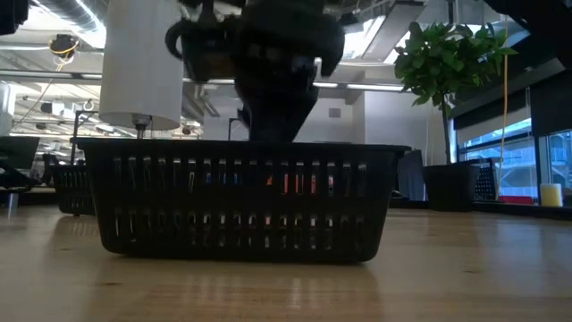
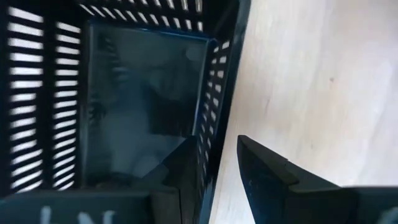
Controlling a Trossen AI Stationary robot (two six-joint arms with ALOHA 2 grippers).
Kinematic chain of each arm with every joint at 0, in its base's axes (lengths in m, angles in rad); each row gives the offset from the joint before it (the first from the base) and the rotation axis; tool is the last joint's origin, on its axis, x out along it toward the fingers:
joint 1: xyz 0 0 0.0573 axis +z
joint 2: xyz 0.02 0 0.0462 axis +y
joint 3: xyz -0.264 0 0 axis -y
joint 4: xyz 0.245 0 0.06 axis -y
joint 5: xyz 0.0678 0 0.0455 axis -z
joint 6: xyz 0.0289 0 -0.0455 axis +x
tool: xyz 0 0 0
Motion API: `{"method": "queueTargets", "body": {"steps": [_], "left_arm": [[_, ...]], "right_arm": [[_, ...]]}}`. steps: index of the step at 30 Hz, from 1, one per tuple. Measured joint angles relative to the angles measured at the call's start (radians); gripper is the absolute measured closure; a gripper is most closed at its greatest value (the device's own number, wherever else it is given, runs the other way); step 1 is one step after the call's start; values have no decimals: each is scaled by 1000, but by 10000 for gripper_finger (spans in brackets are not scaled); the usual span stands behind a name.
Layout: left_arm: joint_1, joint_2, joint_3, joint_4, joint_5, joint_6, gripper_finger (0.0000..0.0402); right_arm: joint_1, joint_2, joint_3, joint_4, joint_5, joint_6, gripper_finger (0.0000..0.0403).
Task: Stack baskets by color
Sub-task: Stack the bottom black basket on top of the black basket on the table
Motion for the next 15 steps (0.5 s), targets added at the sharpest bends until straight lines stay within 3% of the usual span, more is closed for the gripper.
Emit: {"method": "queueTargets", "body": {"steps": [8,15], "left_arm": [[0,0,0,-2,0,-1,318],[0,0,0,-2,27,-3,318]], "right_arm": [[-6,17,0,28,1,-3,296],[-30,17,0,67,2,38,388]]}}
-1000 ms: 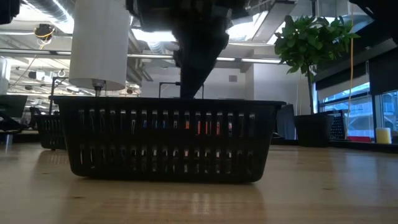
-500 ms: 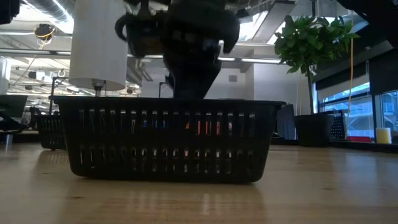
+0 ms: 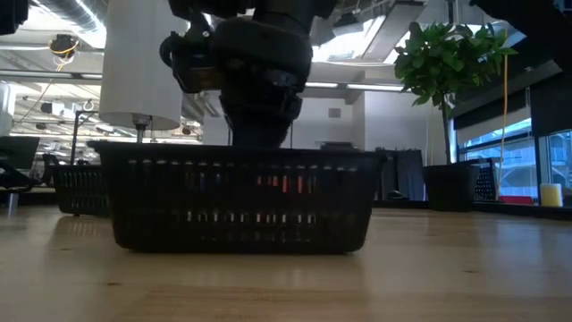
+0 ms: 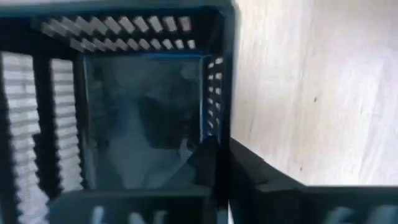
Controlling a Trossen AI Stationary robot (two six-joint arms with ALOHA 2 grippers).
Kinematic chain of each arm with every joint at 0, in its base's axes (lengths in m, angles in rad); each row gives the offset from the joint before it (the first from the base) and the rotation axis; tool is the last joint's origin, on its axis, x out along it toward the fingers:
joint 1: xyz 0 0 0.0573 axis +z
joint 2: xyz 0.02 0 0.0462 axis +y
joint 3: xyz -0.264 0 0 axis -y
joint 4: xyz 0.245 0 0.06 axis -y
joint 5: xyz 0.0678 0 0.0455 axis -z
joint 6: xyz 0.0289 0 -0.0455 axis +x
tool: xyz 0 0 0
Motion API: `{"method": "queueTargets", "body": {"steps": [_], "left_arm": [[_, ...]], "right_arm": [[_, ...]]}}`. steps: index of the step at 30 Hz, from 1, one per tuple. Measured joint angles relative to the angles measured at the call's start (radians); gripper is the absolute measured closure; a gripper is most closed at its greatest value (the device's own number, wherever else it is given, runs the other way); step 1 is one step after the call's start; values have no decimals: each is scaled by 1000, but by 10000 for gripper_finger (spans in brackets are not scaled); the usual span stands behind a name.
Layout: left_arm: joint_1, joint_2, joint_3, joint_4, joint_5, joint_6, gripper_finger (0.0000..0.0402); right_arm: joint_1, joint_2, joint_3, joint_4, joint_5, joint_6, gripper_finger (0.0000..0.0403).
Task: Stack baskets by color
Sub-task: Stack the bottom black basket on top of the black basket on the table
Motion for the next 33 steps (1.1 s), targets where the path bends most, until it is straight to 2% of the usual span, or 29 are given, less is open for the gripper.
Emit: {"method": "queueTargets", "body": {"steps": [6,13,17,23,29,33], "left_arm": [[0,0,0,0,4,0,318],[0,0,0,-12,50,2,318],[0,0,0,-21,52,2,318],[1,-3,0,-21,20,-12,318],[18,6,0,-21,-8,-29,318],[24,23,0,-19,-4,-30,318]], "right_arm": [[-33,0,48,2,-3,-3,397],[-99,-7,275,-127,-9,-163,399],[-162,-51,256,-109,-35,-271,400],[-240,-51,266,-49,-34,-328,401],[-271,-51,267,-20,66,-349,401],[-279,-55,269,-16,80,-330,401]]}}
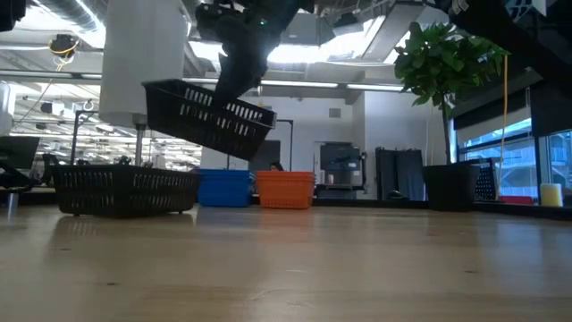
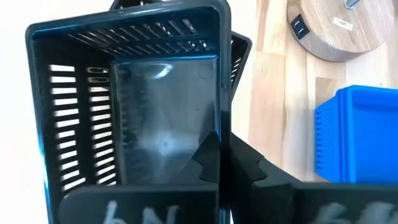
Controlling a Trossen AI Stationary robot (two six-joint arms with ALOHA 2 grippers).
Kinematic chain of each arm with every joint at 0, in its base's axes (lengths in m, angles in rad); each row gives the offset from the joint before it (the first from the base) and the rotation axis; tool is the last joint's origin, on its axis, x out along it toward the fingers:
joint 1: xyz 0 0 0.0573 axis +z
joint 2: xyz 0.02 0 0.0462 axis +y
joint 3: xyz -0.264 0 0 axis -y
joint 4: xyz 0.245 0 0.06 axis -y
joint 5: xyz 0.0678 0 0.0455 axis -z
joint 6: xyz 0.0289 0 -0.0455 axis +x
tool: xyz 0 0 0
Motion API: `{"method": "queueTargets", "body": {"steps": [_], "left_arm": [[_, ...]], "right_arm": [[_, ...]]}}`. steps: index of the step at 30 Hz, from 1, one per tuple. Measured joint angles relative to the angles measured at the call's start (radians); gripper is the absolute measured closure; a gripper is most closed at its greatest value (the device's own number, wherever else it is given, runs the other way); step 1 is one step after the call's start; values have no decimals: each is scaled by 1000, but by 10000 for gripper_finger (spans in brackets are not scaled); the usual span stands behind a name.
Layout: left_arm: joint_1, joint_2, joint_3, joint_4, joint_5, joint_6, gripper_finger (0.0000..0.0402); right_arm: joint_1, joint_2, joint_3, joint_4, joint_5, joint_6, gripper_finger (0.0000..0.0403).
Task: Stack baskets by color
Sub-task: Stack the bottom black basket on top of the black basket on the table
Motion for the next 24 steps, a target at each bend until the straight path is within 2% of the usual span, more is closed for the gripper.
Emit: {"method": "queueTargets", "body": {"steps": [7,12,16,24], "left_arm": [[0,46,0,19,-32,21,318],[0,108,0,11,-28,174,318],[11,166,0,10,-27,312,318],[78,281,0,8,-26,491,318]], "right_arm": [[-2,0,0,19,12,96,401],[-2,-2,0,44,126,211,401],[-2,-8,1,46,133,294,401],[28,-83,1,38,117,294,401]]}}
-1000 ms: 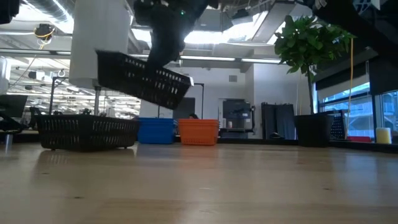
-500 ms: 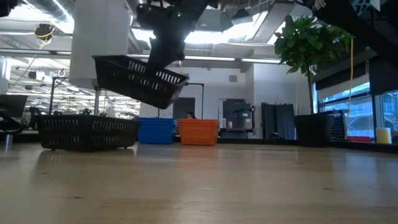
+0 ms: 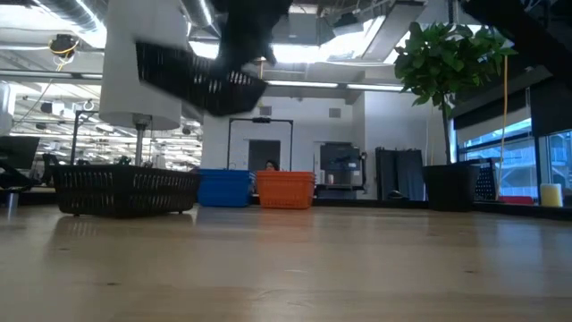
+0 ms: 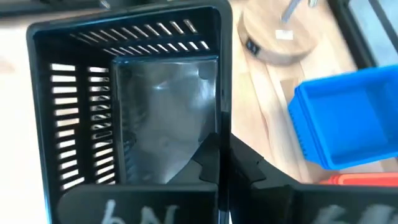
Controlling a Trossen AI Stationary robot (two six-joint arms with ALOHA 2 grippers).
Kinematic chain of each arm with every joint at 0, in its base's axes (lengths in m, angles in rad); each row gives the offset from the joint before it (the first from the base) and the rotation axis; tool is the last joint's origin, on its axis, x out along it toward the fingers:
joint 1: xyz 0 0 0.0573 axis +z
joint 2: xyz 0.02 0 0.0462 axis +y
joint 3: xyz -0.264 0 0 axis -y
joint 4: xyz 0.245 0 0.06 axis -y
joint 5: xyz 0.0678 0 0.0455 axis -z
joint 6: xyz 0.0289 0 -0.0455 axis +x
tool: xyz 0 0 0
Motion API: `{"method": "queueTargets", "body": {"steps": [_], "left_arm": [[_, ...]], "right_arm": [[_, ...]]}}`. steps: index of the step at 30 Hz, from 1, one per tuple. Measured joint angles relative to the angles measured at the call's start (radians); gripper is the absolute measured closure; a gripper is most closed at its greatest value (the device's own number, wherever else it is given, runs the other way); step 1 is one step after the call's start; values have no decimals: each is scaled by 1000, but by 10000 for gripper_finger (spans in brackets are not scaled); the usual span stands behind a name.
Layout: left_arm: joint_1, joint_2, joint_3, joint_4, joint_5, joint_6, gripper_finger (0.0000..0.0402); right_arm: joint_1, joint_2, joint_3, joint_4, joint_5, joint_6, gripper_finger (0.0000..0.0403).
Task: Stack baskets by color
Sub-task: Stack the bottom black basket on top of the black basket on the table
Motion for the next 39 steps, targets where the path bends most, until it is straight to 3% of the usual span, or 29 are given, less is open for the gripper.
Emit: {"method": "queueTargets", "body": {"steps": [8,17,25,39], "left_arm": [[67,70,0,40,0,161,318],[121,93,0,197,27,300,318],[125,93,0,227,45,324,318],[230,126,0,216,85,329,317]], "right_arm": [[55,-66,1,-14,26,25,401],[70,-67,1,-52,66,43,401],[70,-67,1,-70,67,51,401],[70,-67,0,-70,68,51,401]]}}
